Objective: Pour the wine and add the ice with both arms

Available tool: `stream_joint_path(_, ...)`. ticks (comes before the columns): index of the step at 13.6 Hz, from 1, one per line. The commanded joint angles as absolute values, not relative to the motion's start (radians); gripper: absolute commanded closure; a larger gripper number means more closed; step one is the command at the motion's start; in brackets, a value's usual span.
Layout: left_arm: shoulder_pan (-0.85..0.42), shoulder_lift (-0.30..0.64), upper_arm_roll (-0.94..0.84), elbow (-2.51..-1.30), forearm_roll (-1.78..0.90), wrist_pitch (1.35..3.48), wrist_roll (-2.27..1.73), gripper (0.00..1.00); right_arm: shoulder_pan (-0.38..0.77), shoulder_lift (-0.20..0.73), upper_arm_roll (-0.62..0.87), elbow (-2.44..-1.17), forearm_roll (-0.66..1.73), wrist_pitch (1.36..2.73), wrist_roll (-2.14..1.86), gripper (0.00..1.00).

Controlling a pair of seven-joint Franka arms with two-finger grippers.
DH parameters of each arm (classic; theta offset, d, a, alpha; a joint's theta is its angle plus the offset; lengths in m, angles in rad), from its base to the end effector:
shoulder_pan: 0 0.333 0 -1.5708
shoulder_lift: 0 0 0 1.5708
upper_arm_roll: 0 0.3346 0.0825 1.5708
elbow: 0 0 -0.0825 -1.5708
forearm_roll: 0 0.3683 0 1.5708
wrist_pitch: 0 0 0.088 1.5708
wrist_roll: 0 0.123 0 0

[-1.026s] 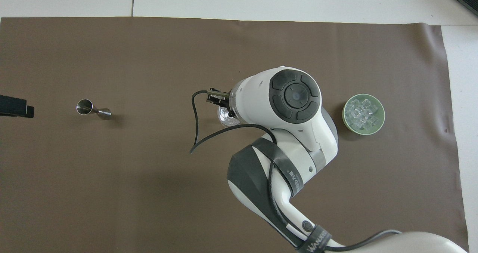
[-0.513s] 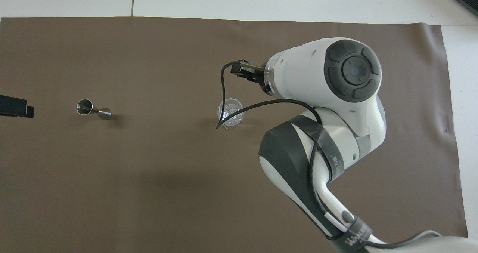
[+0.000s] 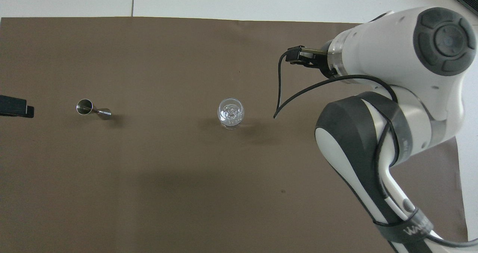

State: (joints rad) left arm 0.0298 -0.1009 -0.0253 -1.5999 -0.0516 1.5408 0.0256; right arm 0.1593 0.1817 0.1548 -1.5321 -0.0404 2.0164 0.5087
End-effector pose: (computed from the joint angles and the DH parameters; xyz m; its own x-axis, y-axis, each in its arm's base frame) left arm 0.5029 -0.0050 0.6638 0.9988 -0.0226 0.0430 -0.0246 -0.9986 0.0478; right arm 0.6104 0.1861 0.5864 0.9425 -0.1998 0.2680 -0.1684 -0.9764 -0.1355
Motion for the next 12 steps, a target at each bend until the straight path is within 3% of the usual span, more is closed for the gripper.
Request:
stream_joint_path(1,0.038,-0.109,-0.029,-1.6,-0.063,1.528,0.031,0.0,0.155,0.132,0.086,-1.537,-0.037,1.964,0.398,0.0)
stream_joint_path(6,0.038,-0.109,-0.029,-1.6,-0.063,1.528,0.031,0.0,0.126,0.072,0.014,-1.537,-0.035,1.873,0.332,0.0)
stream_joint_path(12,0.038,-0.109,-0.029,-1.6,-0.063,1.528,0.031,0.0,0.117,-0.046,-0.04,-1.539,0.012,1.602,0.212,0.0)
